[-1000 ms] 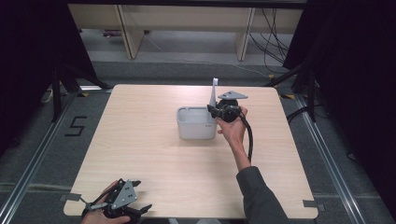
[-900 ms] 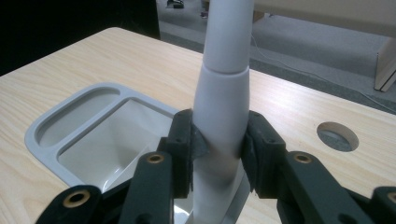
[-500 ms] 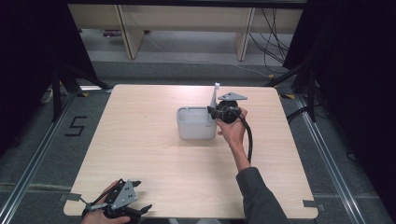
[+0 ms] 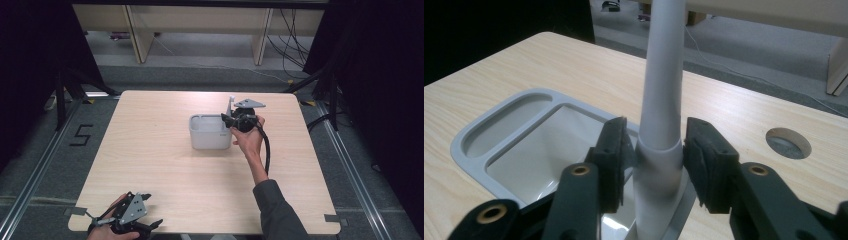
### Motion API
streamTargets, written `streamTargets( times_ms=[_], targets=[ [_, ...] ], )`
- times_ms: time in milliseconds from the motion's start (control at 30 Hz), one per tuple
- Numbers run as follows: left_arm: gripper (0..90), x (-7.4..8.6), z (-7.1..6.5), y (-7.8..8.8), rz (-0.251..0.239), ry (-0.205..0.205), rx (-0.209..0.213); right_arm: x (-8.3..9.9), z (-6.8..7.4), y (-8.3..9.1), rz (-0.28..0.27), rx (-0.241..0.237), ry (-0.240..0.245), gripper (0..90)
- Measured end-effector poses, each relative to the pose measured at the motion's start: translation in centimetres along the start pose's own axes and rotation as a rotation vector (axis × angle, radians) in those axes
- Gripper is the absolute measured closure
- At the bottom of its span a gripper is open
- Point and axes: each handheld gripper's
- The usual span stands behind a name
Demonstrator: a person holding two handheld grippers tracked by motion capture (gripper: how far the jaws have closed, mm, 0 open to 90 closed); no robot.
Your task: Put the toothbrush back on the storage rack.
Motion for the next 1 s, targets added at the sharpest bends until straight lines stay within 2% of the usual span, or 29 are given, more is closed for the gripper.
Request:
streamTargets(
  times_ms=[33, 67, 100, 133, 200, 233, 333, 367, 400, 433, 500, 533, 633, 667, 700, 733, 767, 800, 900, 933, 967, 1000],
  targets=[
    [14.8, 0.0, 0.0, 0.0, -0.005, -0.004, -0.003, 0.0, 0.0, 0.0, -0.004, 0.006, -0.002, 59.0],
    [14.8, 0.1, 0.1, 0.0, -0.001, -0.024, -0.017, 0.0, 0.1, 0.0, 0.0, 0.0, -0.01, 57.2],
    [14.8, 0.0, 0.2, 0.0, 0.013, -0.02, -0.004, 0.0, -0.1, 0.0, -0.008, 0.004, 0.007, 56.2],
    [14.8, 0.0, 0.2, 0.0, 0.011, -0.02, -0.014, -0.1, -0.1, 0.1, -0.008, 0.014, 0.008, 55.5],
    [14.8, 0.0, 0.1, 0.0, 0.009, -0.014, -0.011, -0.1, -0.1, 0.1, -0.005, 0.0, 0.002, 52.6],
    [14.8, 0.0, 0.1, 0.1, 0.004, -0.015, -0.007, -0.1, -0.1, 0.2, -0.008, 0.012, 0.013, 51.5],
    [14.8, 0.0, 0.2, 0.1, 0.006, -0.014, -0.01, -0.1, -0.1, 0.2, -0.007, -0.004, 0.001, 48.8],
    [14.8, 0.1, 0.1, 0.0, -0.012, -0.013, -0.017, -0.1, -0.1, 0.2, -0.007, -0.004, 0.001, 48.8],
    [14.8, 0.1, 0.1, 0.0, -0.004, -0.017, -0.016, -0.1, 0.0, 0.4, -0.003, 0.008, 0.004, 46.1],
    [14.8, 0.1, 0.1, 0.0, -0.004, -0.017, -0.016, -0.1, 0.0, 0.4, -0.001, -0.004, -0.005, 45.4],
    [14.8, 0.0, 0.3, 0.1, 0.014, -0.02, -0.022, -0.2, 0.0, 0.5, -0.008, 0.003, -0.002, 45.1],
    [14.8, 0.0, 0.3, 0.2, 0.021, -0.044, -0.045, -0.2, 0.0, 0.7, -0.003, 0.004, -0.008, 44.0],
    [14.8, 0.0, 0.3, 0.2, 0.019, -0.036, -0.026, -0.2, 0.1, 0.8, -0.01, 0.002, -0.017, 43.2],
    [14.8, 0.0, 0.1, 0.1, 0.009, -0.006, -0.008, -0.3, 0.1, 1.0, -0.01, 0.006, -0.019, 42.9],
    [14.8, 0.0, 0.2, 0.1, 0.01, -0.015, -0.011, -0.3, 0.0, 1.1, -0.013, 0.001, -0.018, 42.7],
    [14.8, 0.0, 0.0, 0.0, -0.013, -0.001, -0.017, -0.3, -0.2, 1.3, -0.016, 0.005, -0.009, 42.0],
    [14.8, 0.0, 0.0, 0.0, -0.013, -0.001, -0.017, -0.3, -0.2, 1.3, -0.016, 0.005, -0.009, 42.0],
    [14.8, 0.0, 0.1, 0.1, 0.004, -0.009, -0.015, -0.4, -0.3, 1.6, -0.018, 0.008, -0.008, 41.1],
    [14.8, 0.0, 0.1, 0.0, 0.0, -0.012, -0.024, -0.4, -0.4, 1.8, -0.023, 0.009, 0.01, 40.8],
    [14.8, 0.0, 0.2, 0.1, 0.013, -0.03, -0.029, -0.3, -0.3, 2.1, -0.023, 0.002, -0.013, 40.7],
    [14.8, 0.0, 0.2, 0.1, 0.013, -0.03, -0.029, -0.3, -0.2, 2.2, -0.025, 0.007, -0.01, 40.6],
    [14.8, 0.1, 0.1, 0.0, -0.008, -0.003, -0.019, -0.2, -0.3, 2.3, -0.029, -0.001, 0.01, 40.3]
  ],
)
Point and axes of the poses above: each handheld gripper's, and its own axes: y roughly backward along the jaws, x roughly out of its underside, z roughly to its left, and after that the axes turned 1 degree about y, right-handed
